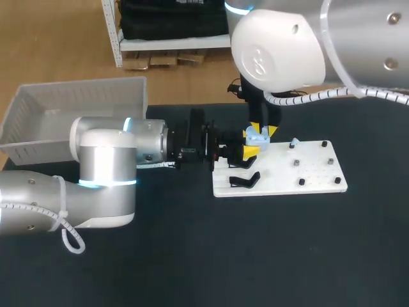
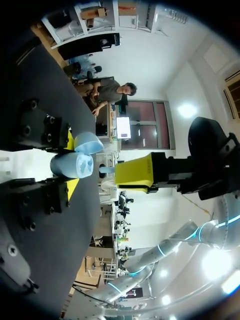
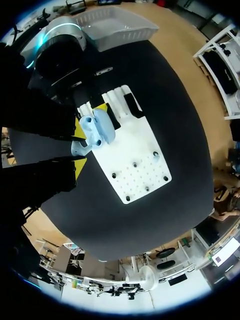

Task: Pick up each earbud case from the left stands, insert the matching earbuds, close the lid, and place the case in the box.

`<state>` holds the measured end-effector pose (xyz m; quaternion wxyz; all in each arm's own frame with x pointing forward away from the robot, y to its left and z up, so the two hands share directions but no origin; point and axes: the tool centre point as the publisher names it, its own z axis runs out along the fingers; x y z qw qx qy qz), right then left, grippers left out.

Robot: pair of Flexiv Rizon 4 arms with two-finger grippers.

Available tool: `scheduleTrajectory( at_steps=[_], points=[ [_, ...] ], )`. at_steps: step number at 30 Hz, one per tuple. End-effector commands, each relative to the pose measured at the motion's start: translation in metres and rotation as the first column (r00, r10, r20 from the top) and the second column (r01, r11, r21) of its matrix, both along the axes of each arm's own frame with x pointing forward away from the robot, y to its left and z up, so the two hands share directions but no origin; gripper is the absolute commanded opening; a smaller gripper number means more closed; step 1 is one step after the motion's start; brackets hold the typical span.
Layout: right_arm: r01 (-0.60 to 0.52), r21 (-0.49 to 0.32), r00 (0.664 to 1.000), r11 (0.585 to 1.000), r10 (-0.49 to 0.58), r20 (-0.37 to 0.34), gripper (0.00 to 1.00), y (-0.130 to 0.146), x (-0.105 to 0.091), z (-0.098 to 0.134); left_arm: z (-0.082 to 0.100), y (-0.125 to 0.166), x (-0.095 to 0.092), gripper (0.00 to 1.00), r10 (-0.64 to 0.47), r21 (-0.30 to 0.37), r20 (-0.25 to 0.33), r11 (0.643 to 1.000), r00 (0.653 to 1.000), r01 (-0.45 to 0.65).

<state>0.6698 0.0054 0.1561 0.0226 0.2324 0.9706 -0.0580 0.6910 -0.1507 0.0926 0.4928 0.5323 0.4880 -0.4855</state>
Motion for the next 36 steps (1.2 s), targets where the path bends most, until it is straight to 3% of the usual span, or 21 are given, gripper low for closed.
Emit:
scheduleTrajectory(
  at_steps=[1, 22, 36],
  points=[
    [0.017, -0.007, 1.0, 1.0, -0.017, 0.0, 0.0, 0.0002, 0.0022, -0.0015, -0.0007, -0.0005, -0.0018, 0.0, 0.008, -0.003, 0.004, 1.0, 1.0, -0.008],
    [0.08, -0.014, 0.997, 0.997, -0.08, -0.016, 0.0, 0.0044, 0.0098, -0.0037, -0.0007, -0.0005, -0.0018, 0.0, 0.008, -0.003, 0.004, 1.0, 1.0, -0.008],
    [0.086, 0.004, 0.996, 0.996, -0.086, -0.029, 0.0, 0.0025, 0.0041, 0.0003, -0.0007, -0.0005, -0.0018, 0.0, 0.008, -0.003, 0.004, 1.0, 1.0, -0.008]
  ],
)
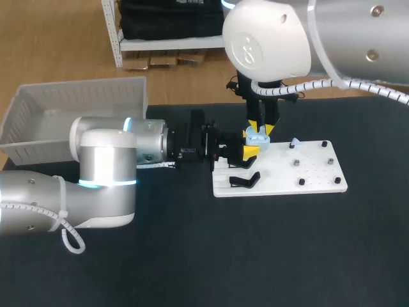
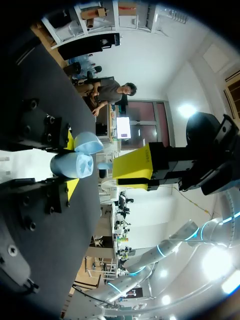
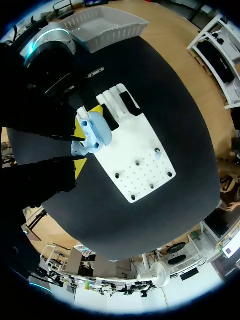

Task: Pick up each earbud case from the left stands, insert the matching earbuds, close the lid, and place the case in the box.

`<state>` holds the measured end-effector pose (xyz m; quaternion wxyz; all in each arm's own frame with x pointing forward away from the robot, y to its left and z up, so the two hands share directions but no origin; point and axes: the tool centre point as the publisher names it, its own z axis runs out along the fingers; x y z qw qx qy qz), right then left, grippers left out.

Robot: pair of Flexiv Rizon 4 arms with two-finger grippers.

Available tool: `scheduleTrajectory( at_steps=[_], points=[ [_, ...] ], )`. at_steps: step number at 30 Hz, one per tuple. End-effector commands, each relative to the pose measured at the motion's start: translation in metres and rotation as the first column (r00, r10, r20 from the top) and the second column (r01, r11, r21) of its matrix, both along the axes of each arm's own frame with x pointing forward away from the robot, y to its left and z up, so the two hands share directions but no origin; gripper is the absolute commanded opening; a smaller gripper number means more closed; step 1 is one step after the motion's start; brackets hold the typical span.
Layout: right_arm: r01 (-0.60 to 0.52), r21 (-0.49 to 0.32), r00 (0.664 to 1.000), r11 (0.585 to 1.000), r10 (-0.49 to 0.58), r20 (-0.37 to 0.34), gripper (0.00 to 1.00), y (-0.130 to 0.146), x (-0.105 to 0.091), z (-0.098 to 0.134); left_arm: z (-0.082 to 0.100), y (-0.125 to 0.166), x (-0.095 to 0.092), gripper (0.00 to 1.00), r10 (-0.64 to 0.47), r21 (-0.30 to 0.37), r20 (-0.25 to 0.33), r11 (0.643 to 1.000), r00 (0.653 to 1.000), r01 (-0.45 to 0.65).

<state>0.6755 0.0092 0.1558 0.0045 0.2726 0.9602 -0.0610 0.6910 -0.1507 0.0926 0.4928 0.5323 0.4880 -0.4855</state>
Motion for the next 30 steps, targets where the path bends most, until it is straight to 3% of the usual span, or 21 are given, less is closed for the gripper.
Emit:
scheduleTrajectory(
  at_steps=[1, 15, 20, 30],
  points=[
    [0.001, 0.002, 1.0, 1.0, -0.001, 0.002, 0.0, -0.0013, -0.0017, 0.0006, -0.0007, -0.0005, -0.0018, 0.0, 0.008, -0.003, 0.004, 1.0, 1.0, -0.008],
    [0.001, 0.002, 1.0, 1.0, -0.001, 0.002, 0.0, -0.0013, -0.0017, 0.0006, -0.0007, -0.0005, -0.0018, 0.0, 0.008, -0.003, 0.004, 1.0, 1.0, -0.008],
    [0.06, 0.039, 0.998, 0.997, -0.06, 0.015, 0.0, -0.0001, 0.0003, 0.0063, -0.0007, -0.0005, -0.0018, 0.0, 0.008, -0.003, 0.004, 1.0, 1.0, -0.008],
    [0.126, 0.037, 0.992, 0.991, -0.127, 0.024, 0.0, -0.0004, -0.0045, 0.0091, -0.0007, -0.0005, -0.0018, 0.0, 0.008, -0.003, 0.004, 1.0, 1.0, -0.008]
  ],
)
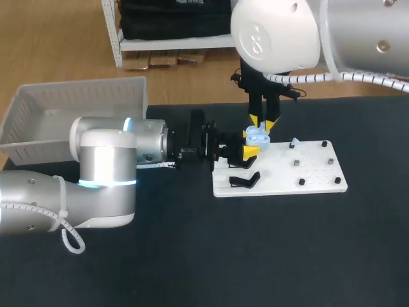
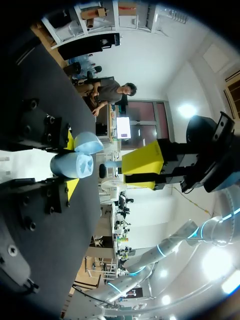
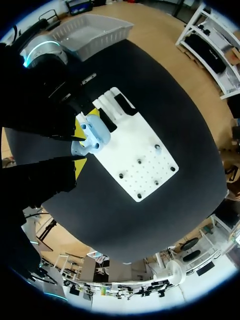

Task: Pick up each earbud case from the left stands, insert the matching earbuds, close the lid, and place the case in the box.

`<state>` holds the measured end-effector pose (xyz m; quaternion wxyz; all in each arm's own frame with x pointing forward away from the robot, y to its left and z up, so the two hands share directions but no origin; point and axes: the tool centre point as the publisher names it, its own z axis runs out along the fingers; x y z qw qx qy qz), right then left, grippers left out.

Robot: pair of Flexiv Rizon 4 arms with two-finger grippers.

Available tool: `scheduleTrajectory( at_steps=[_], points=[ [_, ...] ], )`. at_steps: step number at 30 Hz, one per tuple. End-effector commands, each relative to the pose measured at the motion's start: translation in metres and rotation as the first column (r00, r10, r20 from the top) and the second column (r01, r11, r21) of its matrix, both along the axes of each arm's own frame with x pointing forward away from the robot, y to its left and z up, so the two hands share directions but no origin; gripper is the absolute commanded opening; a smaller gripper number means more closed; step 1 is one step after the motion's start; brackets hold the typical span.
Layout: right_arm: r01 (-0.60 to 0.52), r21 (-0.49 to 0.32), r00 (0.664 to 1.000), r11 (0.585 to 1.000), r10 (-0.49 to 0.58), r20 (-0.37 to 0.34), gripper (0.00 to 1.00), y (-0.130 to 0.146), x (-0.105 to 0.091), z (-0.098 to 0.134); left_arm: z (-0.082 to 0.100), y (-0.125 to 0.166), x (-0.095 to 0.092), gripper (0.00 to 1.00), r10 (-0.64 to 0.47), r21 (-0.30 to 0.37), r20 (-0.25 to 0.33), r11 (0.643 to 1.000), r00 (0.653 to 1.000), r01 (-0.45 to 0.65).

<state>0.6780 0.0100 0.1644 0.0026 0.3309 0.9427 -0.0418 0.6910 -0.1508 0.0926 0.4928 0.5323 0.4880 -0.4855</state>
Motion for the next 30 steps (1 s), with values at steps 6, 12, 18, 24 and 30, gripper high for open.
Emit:
scheduleTrajectory(
  at_steps=[6, 12, 18, 24, 30],
  points=[
    [-0.002, -0.011, 1.0, 1.0, 0.002, 0.017, 0.0, 0.001, -0.013, -0.005, -0.001, 0.0, -0.002, 0.0, 0.008, -0.003, 0.004, 1.0, 1.0, -0.008],
    [0.007, -0.014, 1.0, 1.0, -0.006, 0.026, 0.0, 0.002, -0.011, -0.009, -0.001, 0.0, -0.002, 0.0, 0.008, -0.003, 0.004, 1.0, 1.0, -0.008],
    [0.03, -0.03, 0.999, 0.999, -0.029, 0.025, 0.0, 0.001, -0.005, -0.014, -0.001, 0.0, -0.002, 0.0, 0.008, -0.003, 0.004, 1.0, 1.0, -0.008],
    [0.039, -0.037, 0.999, 0.999, -0.038, 0.027, 0.0, 0.003, -0.001, -0.014, -0.001, 0.0, -0.002, 0.0, 0.008, -0.003, 0.004, 1.0, 1.0, -0.008],
    [0.038, -0.053, 0.999, 0.998, -0.036, 0.025, 0.0, 0.005, 0.002, -0.014, -0.001, 0.0, -0.002, 0.0, 0.008, -0.003, 0.004, 1.0, 1.0, -0.008]
  ],
)
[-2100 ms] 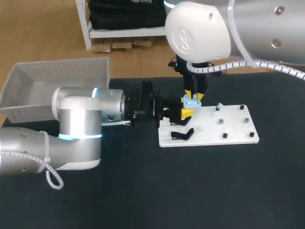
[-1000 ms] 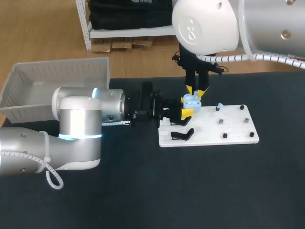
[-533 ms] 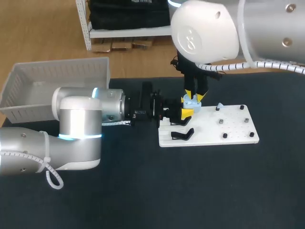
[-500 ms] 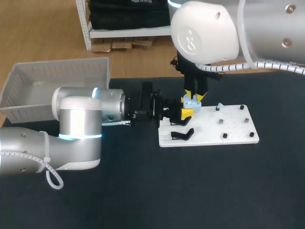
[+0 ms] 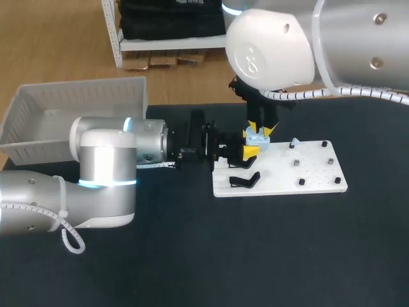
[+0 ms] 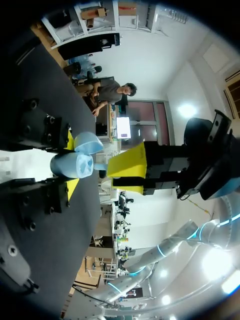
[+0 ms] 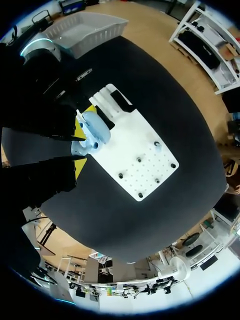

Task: Pick up each earbud case from the left stands, insert the matching earbuds, close the lid, and place the case in the box.

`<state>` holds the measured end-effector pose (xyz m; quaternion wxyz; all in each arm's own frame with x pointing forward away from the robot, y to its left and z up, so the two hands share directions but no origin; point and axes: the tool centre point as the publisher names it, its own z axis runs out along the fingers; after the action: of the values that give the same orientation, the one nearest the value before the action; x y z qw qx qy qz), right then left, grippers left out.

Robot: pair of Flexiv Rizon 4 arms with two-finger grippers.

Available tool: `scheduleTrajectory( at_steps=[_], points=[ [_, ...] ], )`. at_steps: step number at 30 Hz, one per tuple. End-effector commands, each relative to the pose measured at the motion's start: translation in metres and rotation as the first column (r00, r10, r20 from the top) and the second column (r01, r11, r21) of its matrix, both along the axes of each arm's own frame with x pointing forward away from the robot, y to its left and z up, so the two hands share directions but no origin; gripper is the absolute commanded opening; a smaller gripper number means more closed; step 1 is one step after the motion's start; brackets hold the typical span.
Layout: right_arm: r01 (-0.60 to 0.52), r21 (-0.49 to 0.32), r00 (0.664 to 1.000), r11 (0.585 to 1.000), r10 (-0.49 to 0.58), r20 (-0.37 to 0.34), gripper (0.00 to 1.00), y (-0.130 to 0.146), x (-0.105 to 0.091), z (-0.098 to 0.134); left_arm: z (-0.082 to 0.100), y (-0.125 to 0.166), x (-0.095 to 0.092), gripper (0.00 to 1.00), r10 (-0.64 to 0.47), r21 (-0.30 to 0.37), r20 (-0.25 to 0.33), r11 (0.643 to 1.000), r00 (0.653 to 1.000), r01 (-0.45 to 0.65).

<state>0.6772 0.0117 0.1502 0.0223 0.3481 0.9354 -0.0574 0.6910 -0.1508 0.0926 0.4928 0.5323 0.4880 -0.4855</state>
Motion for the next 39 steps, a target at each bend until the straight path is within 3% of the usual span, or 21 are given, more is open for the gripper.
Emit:
scheduleTrajectory(
  at_steps=[1, 39],
  points=[
    [0.003, -0.016, 1.0, 1.0, -0.003, -0.006, 0.0, 0.003, 0.004, 0.0, -0.001, 0.0, -0.002, 0.0, 0.008, -0.003, 0.004, 1.0, 1.0, -0.008],
    [0.052, -0.087, 0.997, 0.995, -0.057, -0.059, 0.0, -0.003, 0.009, -0.012, -0.001, 0.0, -0.002, 0.0, 0.008, -0.003, 0.004, 1.0, 1.0, -0.008]
  ],
)
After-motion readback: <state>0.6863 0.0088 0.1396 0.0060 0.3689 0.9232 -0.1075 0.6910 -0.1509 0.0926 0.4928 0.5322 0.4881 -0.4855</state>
